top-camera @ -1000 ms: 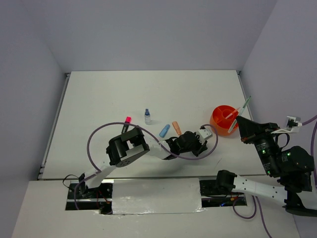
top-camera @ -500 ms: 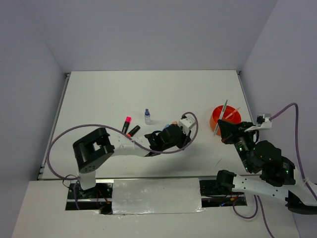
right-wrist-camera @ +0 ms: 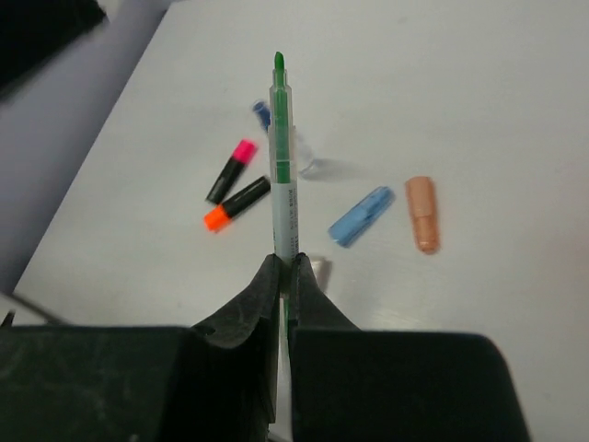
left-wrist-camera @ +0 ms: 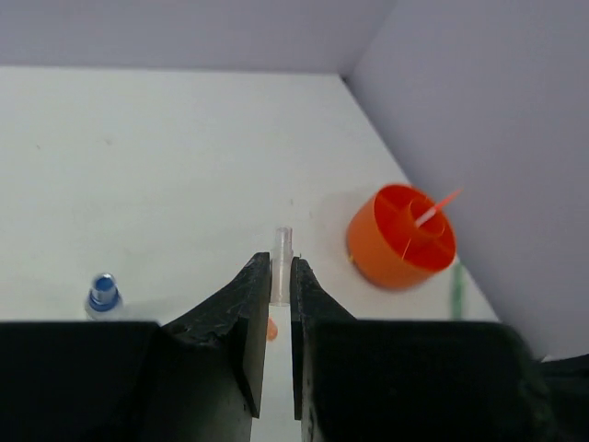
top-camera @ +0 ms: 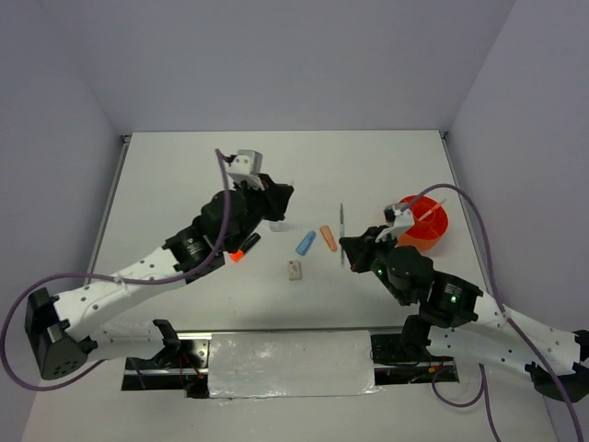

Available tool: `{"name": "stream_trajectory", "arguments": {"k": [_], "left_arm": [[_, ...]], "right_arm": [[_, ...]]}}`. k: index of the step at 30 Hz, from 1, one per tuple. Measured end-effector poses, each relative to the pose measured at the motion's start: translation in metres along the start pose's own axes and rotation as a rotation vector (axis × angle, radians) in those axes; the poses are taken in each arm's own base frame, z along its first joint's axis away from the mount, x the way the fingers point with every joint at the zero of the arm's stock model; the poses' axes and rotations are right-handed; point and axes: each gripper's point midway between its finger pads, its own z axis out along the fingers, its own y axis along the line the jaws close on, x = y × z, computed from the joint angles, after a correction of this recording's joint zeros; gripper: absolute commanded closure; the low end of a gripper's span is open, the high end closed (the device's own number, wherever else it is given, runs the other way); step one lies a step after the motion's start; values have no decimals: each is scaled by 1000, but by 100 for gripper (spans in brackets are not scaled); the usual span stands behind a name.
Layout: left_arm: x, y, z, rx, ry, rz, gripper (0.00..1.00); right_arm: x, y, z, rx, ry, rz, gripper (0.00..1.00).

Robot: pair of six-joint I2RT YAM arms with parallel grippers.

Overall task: Sort the stationery into containers
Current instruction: Close the pen cap on the pen.

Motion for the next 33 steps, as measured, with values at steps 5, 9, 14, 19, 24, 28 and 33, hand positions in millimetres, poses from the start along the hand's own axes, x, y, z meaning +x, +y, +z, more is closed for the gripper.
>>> {"name": "stream_trajectory", "arguments": {"k": [5, 9, 14, 19, 24, 28, 33], "left_arm": [[-60, 2, -34, 6, -132, -58, 100], [-84, -2, -57, 48, -188, -94, 100], [-86, 1, -81, 110, -230, -142, 100], [-69, 1, -87, 171, -243, -175, 100], [-59, -3, -85, 218, -247, -181, 100], [-68, -8, -90, 259, -292, -198, 100], [-79, -12, -97, 291, -340, -213, 100]], "right_arm": [[25, 73, 10, -329, 106, -14, 100], [30, 122, 8, -547, 140, 4, 100], [21, 157, 2, -700, 120, 64, 100], [13, 173, -1, -758, 96, 138, 100], [5, 178, -4, -759, 67, 212, 100], [2, 179, -3, -744, 62, 253, 100], [6, 184, -8, -750, 76, 269, 100]]}}
